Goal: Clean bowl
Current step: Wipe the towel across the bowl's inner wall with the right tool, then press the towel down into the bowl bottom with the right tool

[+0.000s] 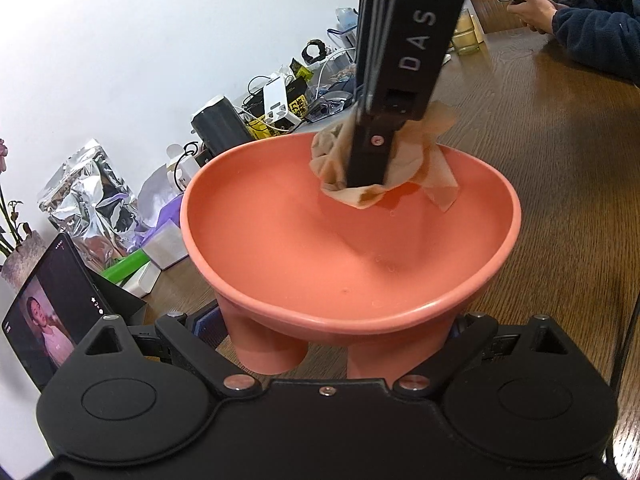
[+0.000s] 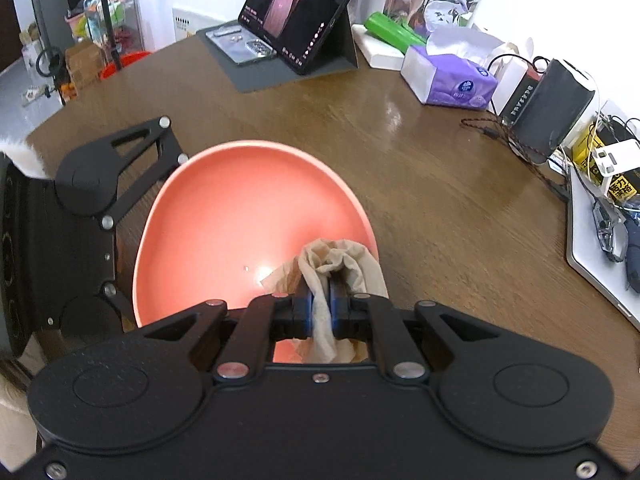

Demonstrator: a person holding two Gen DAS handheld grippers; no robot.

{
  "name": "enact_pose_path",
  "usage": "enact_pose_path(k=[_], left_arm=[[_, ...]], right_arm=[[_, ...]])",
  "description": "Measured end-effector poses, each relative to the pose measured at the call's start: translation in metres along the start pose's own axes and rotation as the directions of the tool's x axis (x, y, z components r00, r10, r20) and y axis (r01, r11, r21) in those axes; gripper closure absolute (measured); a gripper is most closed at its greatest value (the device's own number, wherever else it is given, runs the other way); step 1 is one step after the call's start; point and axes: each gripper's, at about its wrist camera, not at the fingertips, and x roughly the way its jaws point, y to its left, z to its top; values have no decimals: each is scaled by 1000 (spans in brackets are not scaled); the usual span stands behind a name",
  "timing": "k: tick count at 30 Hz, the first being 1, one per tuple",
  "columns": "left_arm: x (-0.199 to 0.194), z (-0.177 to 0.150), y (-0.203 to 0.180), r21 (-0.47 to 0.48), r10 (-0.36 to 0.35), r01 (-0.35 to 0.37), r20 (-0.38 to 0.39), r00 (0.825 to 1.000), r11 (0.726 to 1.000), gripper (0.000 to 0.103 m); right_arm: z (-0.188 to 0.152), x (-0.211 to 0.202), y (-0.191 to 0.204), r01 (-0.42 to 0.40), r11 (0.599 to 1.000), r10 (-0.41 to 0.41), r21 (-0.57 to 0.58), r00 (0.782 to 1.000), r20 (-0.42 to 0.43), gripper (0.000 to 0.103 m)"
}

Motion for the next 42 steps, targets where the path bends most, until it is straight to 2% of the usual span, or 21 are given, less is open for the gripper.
enact_pose_path(k=[17, 26, 33, 42], left_arm=[[4, 0, 3, -4, 2, -2, 0, 1000, 1000, 8], [4, -1, 2, -4, 7, -7, -2, 1000, 1000, 8], [4, -1, -1, -4, 8, -8, -2, 1000, 1000, 8], [4, -4, -2, -2, 7, -7, -1, 1000, 1000, 8]], right_arm=[[-10, 4, 13, -19, 999, 14, -51, 996, -92, 94], [-9, 7, 19, -90, 994, 82, -54, 988, -134, 94], [-8, 10, 22, -160, 987, 157, -16, 979, -128, 94], [-4, 10, 24, -252, 967, 254, 36, 966, -54, 94]])
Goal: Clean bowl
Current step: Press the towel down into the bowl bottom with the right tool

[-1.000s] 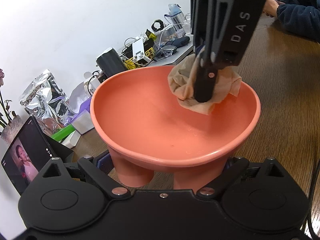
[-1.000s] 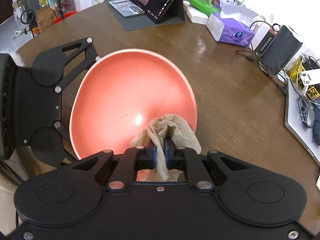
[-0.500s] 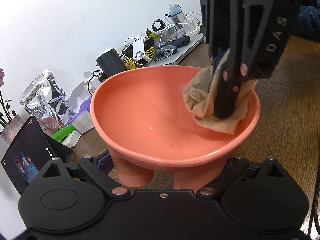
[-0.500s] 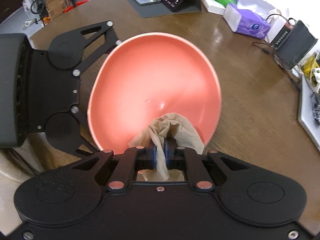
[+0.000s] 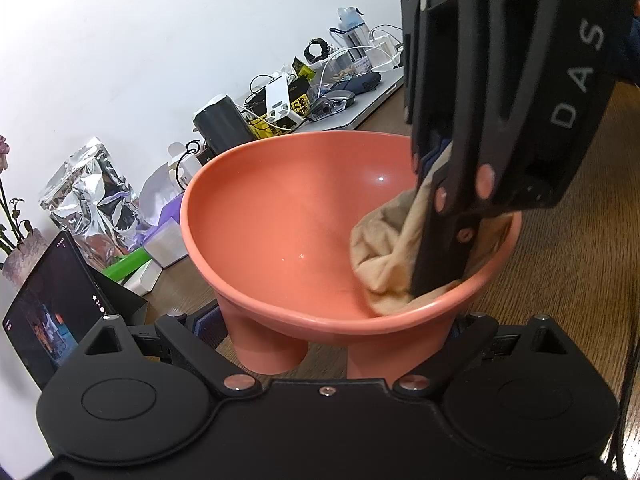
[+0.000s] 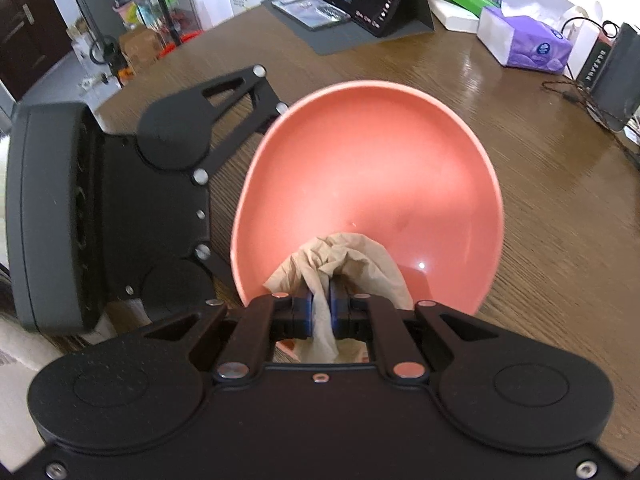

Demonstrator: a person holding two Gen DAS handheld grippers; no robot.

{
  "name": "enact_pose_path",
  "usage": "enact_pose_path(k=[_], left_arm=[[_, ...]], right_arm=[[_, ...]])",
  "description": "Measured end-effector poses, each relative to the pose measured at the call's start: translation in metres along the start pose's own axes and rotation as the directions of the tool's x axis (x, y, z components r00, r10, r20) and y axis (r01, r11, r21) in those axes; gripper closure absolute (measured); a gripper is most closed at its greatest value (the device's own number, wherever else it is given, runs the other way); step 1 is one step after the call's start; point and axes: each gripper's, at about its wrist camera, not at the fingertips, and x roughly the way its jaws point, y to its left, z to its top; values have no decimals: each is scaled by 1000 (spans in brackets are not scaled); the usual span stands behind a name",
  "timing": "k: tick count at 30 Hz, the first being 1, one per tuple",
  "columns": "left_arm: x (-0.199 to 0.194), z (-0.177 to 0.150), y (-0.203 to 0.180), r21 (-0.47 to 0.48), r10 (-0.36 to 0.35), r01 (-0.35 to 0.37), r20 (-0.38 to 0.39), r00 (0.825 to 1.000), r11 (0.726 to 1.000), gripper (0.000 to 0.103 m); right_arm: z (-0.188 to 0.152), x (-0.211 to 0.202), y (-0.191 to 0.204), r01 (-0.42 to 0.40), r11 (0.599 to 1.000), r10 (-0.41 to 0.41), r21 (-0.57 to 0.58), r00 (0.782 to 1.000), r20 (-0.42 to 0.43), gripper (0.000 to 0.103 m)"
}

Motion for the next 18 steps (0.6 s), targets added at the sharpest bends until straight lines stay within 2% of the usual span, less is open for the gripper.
enact_pose_path(k=[8, 18], left_arm=[[-1, 1, -1, -5, 1, -1, -2, 1000, 1000, 8], [-3, 3, -1, -11, 0, 0, -4, 1000, 1000, 8]], right_arm=[[8, 0, -2, -63, 998, 61, 23, 993, 98, 94], [14, 5, -11, -77, 997, 71, 23, 979, 190, 94]])
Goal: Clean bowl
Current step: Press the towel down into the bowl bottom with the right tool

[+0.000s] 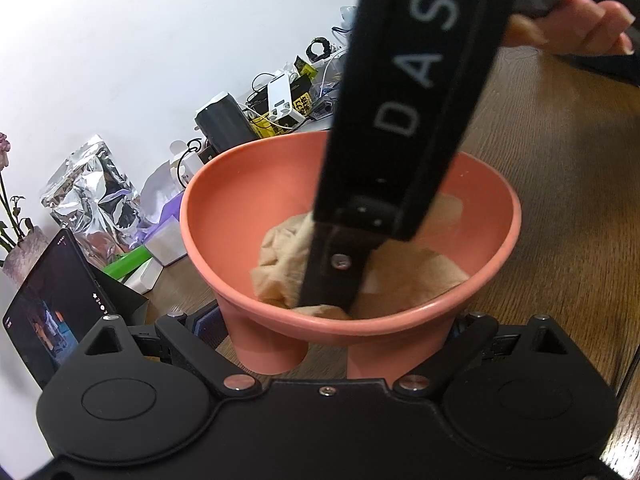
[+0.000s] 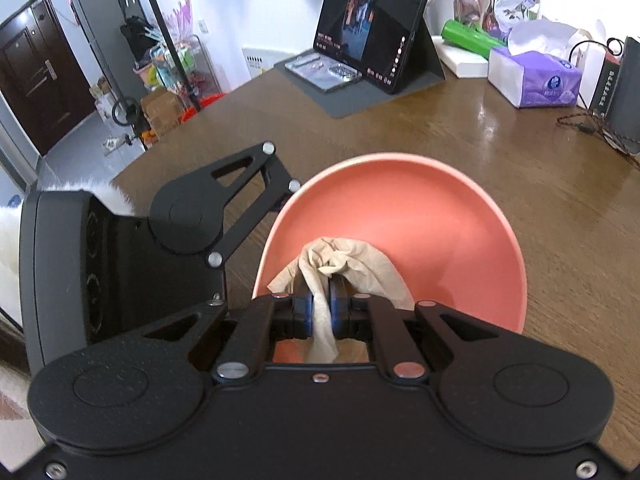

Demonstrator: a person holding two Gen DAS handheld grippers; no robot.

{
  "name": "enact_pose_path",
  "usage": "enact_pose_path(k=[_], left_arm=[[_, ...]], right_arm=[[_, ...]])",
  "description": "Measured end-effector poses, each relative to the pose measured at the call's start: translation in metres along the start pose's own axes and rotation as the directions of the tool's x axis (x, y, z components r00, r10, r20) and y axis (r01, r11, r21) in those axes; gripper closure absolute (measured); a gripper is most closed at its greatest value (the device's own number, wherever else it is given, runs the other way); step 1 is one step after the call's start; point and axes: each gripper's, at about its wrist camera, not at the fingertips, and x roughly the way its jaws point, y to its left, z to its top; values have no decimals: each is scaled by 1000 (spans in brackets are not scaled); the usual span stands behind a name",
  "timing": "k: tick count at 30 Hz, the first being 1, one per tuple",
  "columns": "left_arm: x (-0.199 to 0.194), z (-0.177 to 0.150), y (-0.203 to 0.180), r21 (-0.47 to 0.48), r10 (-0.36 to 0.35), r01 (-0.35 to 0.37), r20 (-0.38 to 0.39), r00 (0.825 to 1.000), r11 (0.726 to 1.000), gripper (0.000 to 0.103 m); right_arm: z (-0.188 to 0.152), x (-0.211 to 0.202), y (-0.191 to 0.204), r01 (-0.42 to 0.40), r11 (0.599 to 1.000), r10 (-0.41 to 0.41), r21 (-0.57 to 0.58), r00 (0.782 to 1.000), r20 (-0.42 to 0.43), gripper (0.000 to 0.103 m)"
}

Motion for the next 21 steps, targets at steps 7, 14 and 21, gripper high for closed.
enact_pose_path(k=[7, 14, 21], left_arm=[[-2, 0, 0, 1, -2, 2, 2, 1000, 1000, 8], [-2, 0, -1, 0, -2, 2, 2, 1000, 1000, 8], [1, 3, 4, -1, -3, 3, 1, 1000, 1000, 8]], right_arm=[[1, -1, -2, 13, 1000, -12, -21, 998, 59, 94], [3, -1, -5, 47, 999, -46, -14, 994, 101, 94], [7, -4, -9, 117, 993, -113, -26, 986, 122, 94]])
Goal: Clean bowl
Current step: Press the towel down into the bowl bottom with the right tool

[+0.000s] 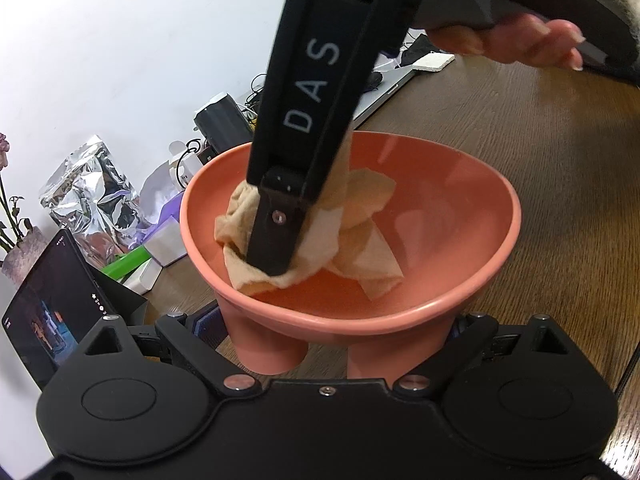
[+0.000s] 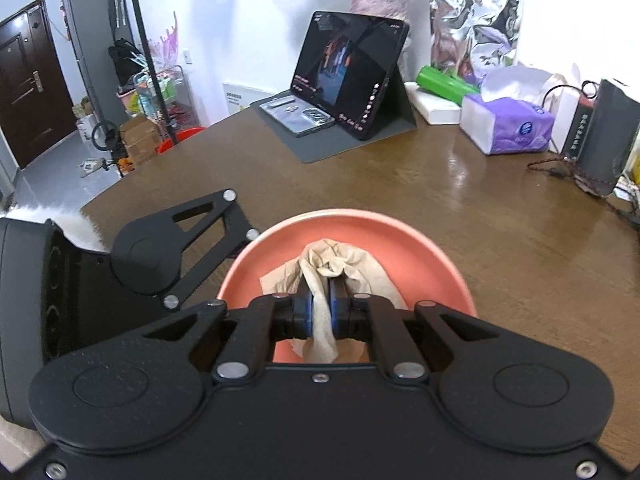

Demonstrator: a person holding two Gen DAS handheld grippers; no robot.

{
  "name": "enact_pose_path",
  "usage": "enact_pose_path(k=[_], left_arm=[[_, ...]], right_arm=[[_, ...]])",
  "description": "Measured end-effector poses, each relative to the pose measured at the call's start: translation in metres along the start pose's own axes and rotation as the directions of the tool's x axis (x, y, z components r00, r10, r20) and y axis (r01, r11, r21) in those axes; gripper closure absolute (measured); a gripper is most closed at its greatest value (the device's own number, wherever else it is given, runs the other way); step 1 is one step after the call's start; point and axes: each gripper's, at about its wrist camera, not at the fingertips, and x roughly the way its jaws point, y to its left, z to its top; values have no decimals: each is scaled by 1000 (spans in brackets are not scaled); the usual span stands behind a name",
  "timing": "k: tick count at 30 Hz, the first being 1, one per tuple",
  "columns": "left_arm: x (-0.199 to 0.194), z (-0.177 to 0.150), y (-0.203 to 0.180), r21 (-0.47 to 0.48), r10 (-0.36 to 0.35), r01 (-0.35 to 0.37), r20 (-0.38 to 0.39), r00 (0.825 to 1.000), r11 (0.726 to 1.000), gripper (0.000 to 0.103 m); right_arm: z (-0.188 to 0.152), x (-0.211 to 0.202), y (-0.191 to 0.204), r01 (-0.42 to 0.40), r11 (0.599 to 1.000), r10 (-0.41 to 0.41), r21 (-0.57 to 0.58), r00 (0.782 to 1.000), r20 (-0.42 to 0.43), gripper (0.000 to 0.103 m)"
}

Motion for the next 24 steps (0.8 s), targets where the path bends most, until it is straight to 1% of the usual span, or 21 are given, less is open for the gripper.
enact_pose_path(k=[6, 16, 24], left_arm=[[1, 0, 2, 0, 1, -1, 2, 1000, 1000, 8], [7, 1, 8, 1, 2, -2, 6, 1000, 1000, 8], [10, 2, 11, 3, 4, -4, 6, 1000, 1000, 8]], right_arm=[[1, -2, -2, 43, 999, -43, -9, 999, 4, 94], [-1, -4, -4, 123, 992, -124, -10, 992, -34, 94], [-5, -8, -1, 190, 979, -195, -67, 978, -76, 94]])
